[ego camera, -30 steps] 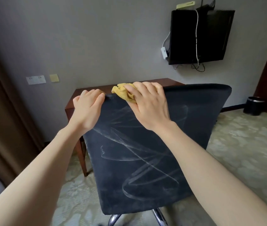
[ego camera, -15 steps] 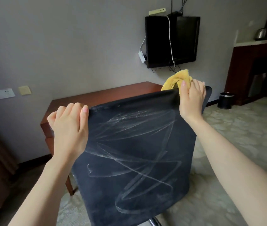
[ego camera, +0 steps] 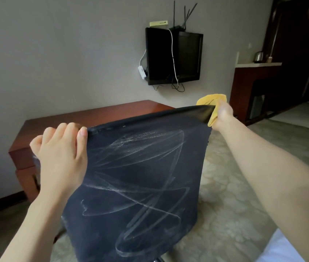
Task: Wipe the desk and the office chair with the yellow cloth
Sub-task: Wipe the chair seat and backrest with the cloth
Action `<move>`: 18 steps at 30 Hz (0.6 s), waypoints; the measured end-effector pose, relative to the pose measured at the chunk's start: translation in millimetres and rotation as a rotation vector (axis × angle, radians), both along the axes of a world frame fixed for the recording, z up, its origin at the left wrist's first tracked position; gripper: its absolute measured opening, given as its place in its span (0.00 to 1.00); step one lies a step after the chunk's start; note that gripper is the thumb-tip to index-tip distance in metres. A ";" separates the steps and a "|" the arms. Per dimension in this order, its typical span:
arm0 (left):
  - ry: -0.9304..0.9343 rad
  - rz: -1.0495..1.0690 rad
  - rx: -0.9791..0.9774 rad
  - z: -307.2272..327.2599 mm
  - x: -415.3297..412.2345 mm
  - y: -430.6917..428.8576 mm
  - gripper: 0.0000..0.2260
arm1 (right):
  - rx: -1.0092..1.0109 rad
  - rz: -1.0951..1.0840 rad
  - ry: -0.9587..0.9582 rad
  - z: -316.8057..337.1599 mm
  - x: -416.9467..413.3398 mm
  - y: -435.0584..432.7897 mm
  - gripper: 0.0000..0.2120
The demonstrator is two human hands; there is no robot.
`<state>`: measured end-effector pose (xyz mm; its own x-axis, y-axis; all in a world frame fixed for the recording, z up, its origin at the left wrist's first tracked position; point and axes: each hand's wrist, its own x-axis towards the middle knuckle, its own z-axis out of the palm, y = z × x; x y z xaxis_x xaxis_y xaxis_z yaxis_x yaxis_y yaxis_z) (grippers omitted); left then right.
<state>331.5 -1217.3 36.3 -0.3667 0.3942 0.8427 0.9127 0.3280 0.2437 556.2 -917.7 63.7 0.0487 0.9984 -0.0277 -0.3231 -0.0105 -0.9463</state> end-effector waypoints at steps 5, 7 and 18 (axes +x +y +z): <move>-0.029 0.019 -0.010 2.6 -0.4 1.8 0.15 | 0.180 -0.183 -0.110 -0.8 -33.3 -24.7 0.17; -0.027 0.013 -0.021 2.5 -1.5 1.3 0.13 | 0.309 -0.270 -0.245 -6.1 -48.9 -43.9 0.13; -0.380 -0.486 0.099 13.6 -21.9 -38.8 0.16 | 1.286 -0.346 -0.786 -35.6 -132.2 -181.1 0.15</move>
